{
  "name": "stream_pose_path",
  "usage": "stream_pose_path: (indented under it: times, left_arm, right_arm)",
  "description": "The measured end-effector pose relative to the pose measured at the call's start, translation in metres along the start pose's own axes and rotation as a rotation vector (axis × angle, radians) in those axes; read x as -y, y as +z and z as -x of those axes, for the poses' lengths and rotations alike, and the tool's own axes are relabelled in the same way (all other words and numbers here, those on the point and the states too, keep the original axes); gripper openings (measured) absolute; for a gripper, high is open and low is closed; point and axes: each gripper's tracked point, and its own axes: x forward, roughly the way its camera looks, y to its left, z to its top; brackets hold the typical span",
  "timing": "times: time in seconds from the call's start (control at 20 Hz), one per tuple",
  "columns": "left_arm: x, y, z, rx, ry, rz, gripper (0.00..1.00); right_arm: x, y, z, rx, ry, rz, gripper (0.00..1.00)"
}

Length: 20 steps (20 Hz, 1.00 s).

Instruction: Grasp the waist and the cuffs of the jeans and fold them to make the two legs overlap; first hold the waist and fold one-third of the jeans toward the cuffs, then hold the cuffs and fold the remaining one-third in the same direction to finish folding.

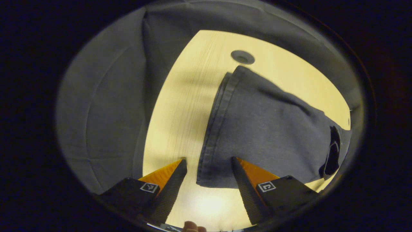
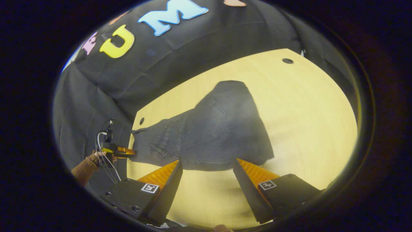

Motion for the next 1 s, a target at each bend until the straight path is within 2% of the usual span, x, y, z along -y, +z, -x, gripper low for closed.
stream_pose_path:
  times: [0.05,0.1,0.15,0.25,0.35,0.45,0.5,0.6,0.75,0.8,0.9,1.0]
  left_arm:
    - [0.000,0.005,0.007,0.012,-0.011,0.022,0.98]
    - [0.001,-0.003,0.014,-0.018,-0.009,0.032,0.95]
    - [0.004,0.001,0.022,-0.002,-0.009,0.033,0.96]
    - [0.014,-0.001,0.028,-0.007,-0.016,-0.004,0.95]
    - [0.028,0.001,0.032,0.007,-0.056,-0.015,0.56]
    - [0.031,0.004,0.032,0.012,-0.058,0.045,0.16]
    - [0.029,0.004,0.025,0.031,-0.063,0.071,0.17]
    - [0.033,0.004,0.025,0.028,-0.096,0.144,0.08]
    - [0.036,-0.004,0.037,0.000,-0.120,0.209,0.08]
    - [0.035,0.002,0.047,0.028,-0.135,0.222,0.08]
    - [0.050,0.006,0.084,0.102,-0.196,0.180,0.08]
    - [0.084,0.013,0.132,0.182,-0.246,0.089,0.08]
  right_arm:
    - [0.007,-0.005,0.002,-0.003,-0.015,-0.027,0.96]
    - [0.013,-0.010,0.005,-0.006,-0.021,-0.048,0.96]
    - [0.017,-0.012,0.008,-0.008,-0.025,-0.062,0.96]
    - [0.022,-0.010,0.010,0.008,-0.030,-0.074,0.96]
    - [0.020,-0.013,0.015,0.015,-0.020,-0.083,0.96]
    - [0.022,-0.016,0.017,0.015,-0.013,-0.075,0.96]
    - [0.021,-0.016,0.014,0.016,-0.012,-0.065,0.96]
    - [0.020,-0.023,0.010,0.005,-0.019,-0.057,0.96]
    - [0.023,-0.023,0.012,0.014,-0.022,-0.084,0.96]
    - [0.028,-0.020,0.014,0.024,-0.024,-0.097,0.96]
    - [0.034,-0.019,0.021,0.032,-0.018,-0.127,0.96]
    - [0.035,-0.018,0.022,0.032,-0.006,-0.152,0.96]
